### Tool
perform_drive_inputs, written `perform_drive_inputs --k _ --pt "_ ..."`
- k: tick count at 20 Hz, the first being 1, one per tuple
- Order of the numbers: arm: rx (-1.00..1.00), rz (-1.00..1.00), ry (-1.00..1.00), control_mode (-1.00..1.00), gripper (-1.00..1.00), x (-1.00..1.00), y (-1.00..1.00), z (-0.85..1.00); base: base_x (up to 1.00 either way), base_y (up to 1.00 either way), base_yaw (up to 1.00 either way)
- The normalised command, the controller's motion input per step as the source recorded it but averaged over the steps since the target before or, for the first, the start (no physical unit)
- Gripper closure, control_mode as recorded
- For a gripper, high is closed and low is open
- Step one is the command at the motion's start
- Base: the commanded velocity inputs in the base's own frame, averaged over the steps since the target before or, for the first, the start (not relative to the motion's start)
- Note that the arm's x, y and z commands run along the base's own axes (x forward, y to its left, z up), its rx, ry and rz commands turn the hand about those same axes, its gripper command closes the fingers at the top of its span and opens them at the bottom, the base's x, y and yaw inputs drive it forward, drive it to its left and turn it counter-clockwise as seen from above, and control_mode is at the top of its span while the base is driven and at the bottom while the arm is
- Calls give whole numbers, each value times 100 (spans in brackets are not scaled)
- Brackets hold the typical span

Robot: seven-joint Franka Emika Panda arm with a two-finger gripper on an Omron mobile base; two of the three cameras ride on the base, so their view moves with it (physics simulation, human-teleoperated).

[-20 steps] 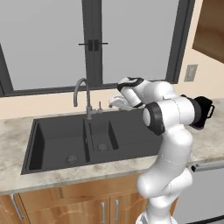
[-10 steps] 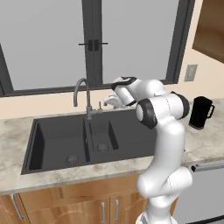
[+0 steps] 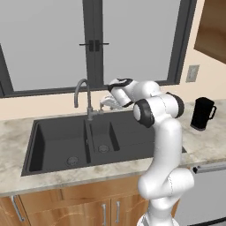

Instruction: Turn on the sink faucet and place the jug under the water for a few seconds to fill it up.

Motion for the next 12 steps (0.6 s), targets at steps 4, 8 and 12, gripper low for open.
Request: perform_drive_inputs --k 4,8,12 --pt "0 0 0 -100 -100 21 16 -22 0 0 0" --pt "-1 0 0 -100 -100 34 12 -12 0 0 0" --pt "-3 0 0 -100 -100 32 1 -4 0 0 0"
